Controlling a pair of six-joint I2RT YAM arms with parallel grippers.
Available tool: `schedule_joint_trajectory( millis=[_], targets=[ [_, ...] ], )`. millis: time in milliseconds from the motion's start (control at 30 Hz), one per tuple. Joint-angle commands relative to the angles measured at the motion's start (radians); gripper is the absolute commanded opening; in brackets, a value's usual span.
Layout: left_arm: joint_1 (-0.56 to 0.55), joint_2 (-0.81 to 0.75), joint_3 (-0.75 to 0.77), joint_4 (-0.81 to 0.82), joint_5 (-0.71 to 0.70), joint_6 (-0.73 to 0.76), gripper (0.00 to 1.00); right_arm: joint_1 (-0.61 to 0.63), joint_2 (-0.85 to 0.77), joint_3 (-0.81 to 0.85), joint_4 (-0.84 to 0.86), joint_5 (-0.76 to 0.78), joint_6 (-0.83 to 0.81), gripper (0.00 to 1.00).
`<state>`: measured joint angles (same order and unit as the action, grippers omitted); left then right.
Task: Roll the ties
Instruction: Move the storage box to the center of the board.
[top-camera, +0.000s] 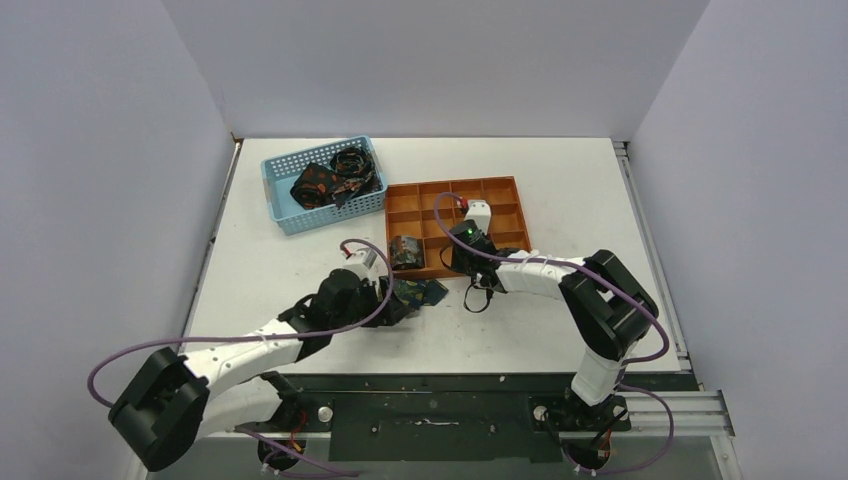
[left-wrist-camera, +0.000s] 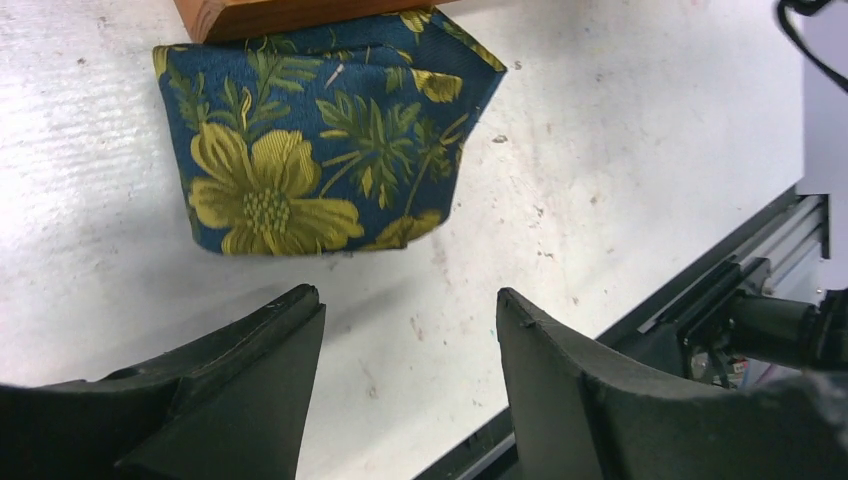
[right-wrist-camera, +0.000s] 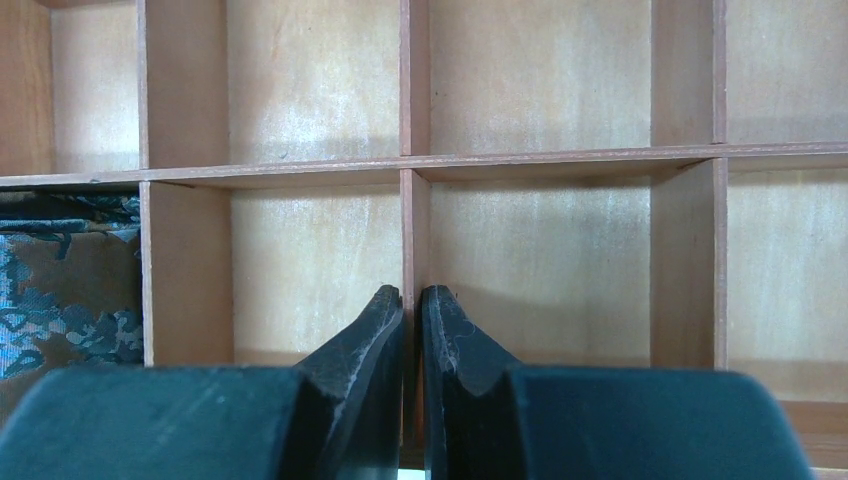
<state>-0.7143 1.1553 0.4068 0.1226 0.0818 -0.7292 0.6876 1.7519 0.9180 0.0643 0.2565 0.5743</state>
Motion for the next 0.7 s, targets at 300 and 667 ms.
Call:
schedule_joint_trajectory(
  millis=[300,667],
  targets=[
    [-0.05,-0.12,-0.091,0.013,-0.007,-0.059,0.0,0.014,0.066,-0.069,-0.094,-0.17,0.226,0.05],
    [-0.138,0.138,-0.046,0.213,-0.263,-0.15,0.0,0.018,0.079,-0.125,-0.031,-0.249,0.318,0.05]
  ],
)
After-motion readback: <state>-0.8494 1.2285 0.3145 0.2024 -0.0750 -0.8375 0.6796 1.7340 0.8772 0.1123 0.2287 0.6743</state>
